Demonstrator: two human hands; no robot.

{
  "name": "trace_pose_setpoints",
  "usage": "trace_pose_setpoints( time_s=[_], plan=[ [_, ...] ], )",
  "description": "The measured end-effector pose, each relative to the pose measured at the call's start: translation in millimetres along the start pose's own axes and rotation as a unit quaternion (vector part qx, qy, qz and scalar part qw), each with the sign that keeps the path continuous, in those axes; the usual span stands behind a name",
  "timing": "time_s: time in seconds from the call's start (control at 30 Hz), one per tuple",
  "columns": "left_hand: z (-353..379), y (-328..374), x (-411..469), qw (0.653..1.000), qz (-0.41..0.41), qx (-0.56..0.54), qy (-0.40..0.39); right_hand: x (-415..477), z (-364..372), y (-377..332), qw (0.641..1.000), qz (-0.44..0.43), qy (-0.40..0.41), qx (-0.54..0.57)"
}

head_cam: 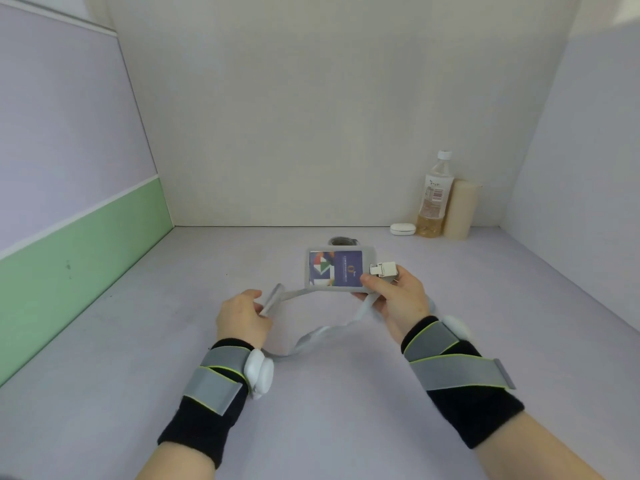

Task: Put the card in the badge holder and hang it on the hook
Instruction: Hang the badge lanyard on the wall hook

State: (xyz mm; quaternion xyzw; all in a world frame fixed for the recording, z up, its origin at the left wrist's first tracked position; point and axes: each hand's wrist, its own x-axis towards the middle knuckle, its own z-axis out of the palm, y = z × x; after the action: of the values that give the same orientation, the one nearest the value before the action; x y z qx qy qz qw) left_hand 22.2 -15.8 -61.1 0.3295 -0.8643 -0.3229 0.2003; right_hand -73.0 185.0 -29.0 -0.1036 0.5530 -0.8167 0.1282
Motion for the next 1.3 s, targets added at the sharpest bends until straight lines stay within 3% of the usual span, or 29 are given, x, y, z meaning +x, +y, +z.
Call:
trace_pose_setpoints(
  time_s=[0.27, 0.4, 0.53, 0.7, 0.83, 1.3],
  plan=[
    [-32.2, 23.3, -20.4, 0.987, -0.005, -0.160, -0.030, -31.9, 25.9, -48.0, 0.998, -0.012, -0.060, 0.031],
    [-52.9, 42.8, -27.5, 0.956, 0.015, -0.286, -0.061, -55.2, 32.2, -75.1, 0.994, -0.028, -0.091, 0.048],
    [-73.4, 75.5, -41.9, 0.922, 0.072, -0.372, -0.076, -74.7, 33.8, -97.1, 0.992, -0.058, -0.110, 0.025],
    [-89.1, 119.9, -55.8, 0.898, 0.175, -0.388, -0.112, -77.8, 32.8, -118.8, 0.987, -0.120, -0.092, -0.046],
    [-88.4, 143.4, -42.5, 0.864, 0.160, -0.445, -0.174, -59.1, 28.9, -141.3, 0.983, -0.136, -0.089, -0.084],
    [-20.4, 209.9, 113.7, 0.807, 0.179, -0.489, -0.279, 115.8, 29.5, -154.6, 0.979, -0.140, -0.043, -0.139]
  ],
)
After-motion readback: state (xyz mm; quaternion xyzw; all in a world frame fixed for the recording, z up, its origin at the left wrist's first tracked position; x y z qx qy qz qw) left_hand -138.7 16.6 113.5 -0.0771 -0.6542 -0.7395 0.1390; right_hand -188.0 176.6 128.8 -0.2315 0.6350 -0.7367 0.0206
